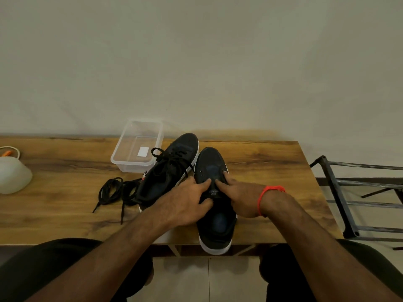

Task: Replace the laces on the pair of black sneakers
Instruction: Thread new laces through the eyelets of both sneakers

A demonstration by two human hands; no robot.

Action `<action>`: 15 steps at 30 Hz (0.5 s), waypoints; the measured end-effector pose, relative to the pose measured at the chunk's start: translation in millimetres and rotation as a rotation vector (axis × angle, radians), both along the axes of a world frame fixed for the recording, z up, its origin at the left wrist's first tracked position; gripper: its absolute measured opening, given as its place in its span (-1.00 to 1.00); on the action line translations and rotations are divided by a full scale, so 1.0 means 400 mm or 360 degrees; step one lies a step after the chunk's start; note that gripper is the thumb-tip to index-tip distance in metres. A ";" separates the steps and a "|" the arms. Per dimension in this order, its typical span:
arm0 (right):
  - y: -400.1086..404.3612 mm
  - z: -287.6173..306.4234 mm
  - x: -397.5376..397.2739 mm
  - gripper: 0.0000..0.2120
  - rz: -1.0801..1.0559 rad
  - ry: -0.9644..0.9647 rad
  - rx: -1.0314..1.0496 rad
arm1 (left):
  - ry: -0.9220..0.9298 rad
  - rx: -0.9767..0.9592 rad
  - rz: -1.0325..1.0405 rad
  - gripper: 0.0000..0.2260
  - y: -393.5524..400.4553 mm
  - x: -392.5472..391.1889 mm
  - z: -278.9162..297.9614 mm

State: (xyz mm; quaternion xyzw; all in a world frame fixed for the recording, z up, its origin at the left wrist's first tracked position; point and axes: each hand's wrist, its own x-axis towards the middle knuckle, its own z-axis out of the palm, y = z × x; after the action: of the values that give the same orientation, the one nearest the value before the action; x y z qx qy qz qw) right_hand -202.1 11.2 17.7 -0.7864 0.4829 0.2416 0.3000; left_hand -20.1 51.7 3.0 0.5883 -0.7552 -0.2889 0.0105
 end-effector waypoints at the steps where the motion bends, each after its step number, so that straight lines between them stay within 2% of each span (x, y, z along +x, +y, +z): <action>1: 0.003 0.002 -0.005 -0.18 0.0023 -0.0007 0.0049 | 0.0079 0.0031 -0.0011 -0.51 0.003 -0.001 0.006; 4: 0.004 0.035 -0.023 -0.21 0.0040 -0.0211 0.0044 | 0.0408 -0.0004 0.0126 -0.70 -0.008 0.006 0.024; 7: -0.010 0.086 -0.032 -0.49 -0.0200 -0.0610 -0.0298 | 0.0823 -0.0062 0.0465 -0.71 -0.037 0.020 0.029; 9: -0.030 0.099 -0.031 -0.66 -0.0487 -0.0917 -0.0478 | 0.1166 -0.0036 0.0656 -0.75 -0.053 0.020 0.030; 10: -0.037 0.102 -0.026 -0.65 -0.0609 -0.1088 -0.0432 | 0.1281 -0.0044 0.0725 -0.78 -0.060 0.017 0.035; 12: -0.051 0.094 -0.015 -0.49 -0.0723 -0.1325 -0.0235 | 0.1512 -0.0003 0.0838 -0.81 -0.067 0.008 0.045; 13: -0.058 0.082 -0.009 -0.52 -0.0739 -0.1384 -0.0199 | 0.1652 0.0055 0.0886 -0.79 -0.070 0.006 0.049; 15: -0.067 0.068 0.006 -0.81 -0.0759 -0.1399 -0.0371 | 0.1842 0.0115 0.0935 -0.76 -0.070 0.008 0.055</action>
State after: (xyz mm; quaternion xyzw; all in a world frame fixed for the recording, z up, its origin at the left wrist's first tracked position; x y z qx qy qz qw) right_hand -199.7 -15.7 44.9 -0.7100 0.5009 -0.2425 0.4316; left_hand -17.0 23.7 25.0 0.5197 -0.4250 -0.5694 0.4744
